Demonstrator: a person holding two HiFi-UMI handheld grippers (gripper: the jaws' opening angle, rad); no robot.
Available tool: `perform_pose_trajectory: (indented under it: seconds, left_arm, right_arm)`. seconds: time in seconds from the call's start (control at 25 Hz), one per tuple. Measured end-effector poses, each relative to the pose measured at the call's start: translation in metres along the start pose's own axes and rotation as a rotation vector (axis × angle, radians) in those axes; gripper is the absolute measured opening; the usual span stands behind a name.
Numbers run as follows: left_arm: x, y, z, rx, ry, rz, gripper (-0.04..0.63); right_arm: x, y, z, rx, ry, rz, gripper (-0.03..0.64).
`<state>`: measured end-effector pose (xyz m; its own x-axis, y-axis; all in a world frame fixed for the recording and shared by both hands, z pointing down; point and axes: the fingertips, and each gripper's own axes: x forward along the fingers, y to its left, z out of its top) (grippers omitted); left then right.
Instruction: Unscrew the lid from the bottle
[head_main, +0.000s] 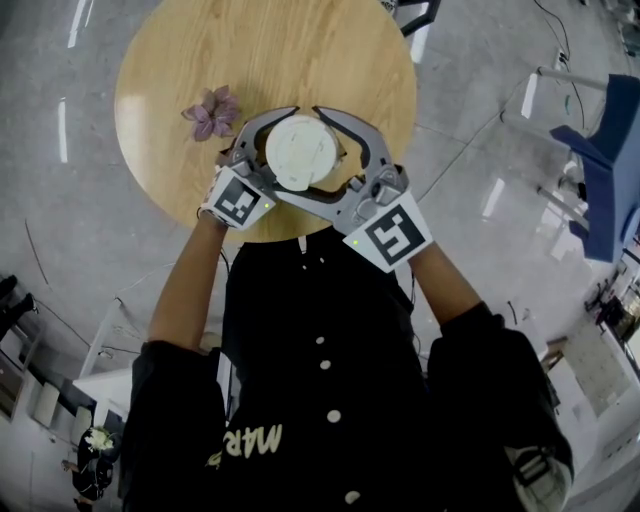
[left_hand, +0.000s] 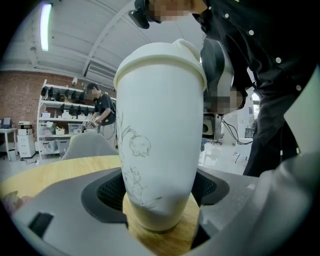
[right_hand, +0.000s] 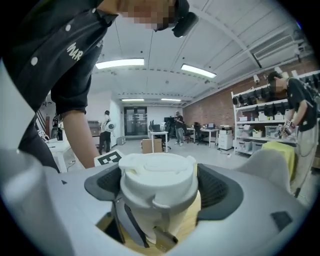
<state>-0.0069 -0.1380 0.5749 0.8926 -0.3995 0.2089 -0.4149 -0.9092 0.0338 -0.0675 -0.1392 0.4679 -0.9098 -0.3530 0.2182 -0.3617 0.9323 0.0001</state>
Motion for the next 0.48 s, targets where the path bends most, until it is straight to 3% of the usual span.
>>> perform_pose_trajectory:
  seconds: [0.08,0.16,0.36,0.48]
  left_arm:
    - [0.000,0.000,0.001,-0.001,0.002,0.001,0.367]
    - [0.000,-0.001,0.000,-0.002,0.010,-0.003,0.367]
    - [0.002,-0.002,-0.002,0.006,0.025,-0.021,0.367]
    - [0.003,-0.002,-0.001,0.000,0.024,-0.024,0.367]
  right_arm:
    - [0.001,0.001,0.001,-0.030,0.003,0.032,0.454]
    - [0.000,0.005,0.002,-0.059,0.010,0.129,0.454]
    - [-0.006,0.017,-0.001,-0.166,0.020,0.600,0.454]
    - [-0.009,0.019,-0.004,-0.153,0.042,0.728,0.454]
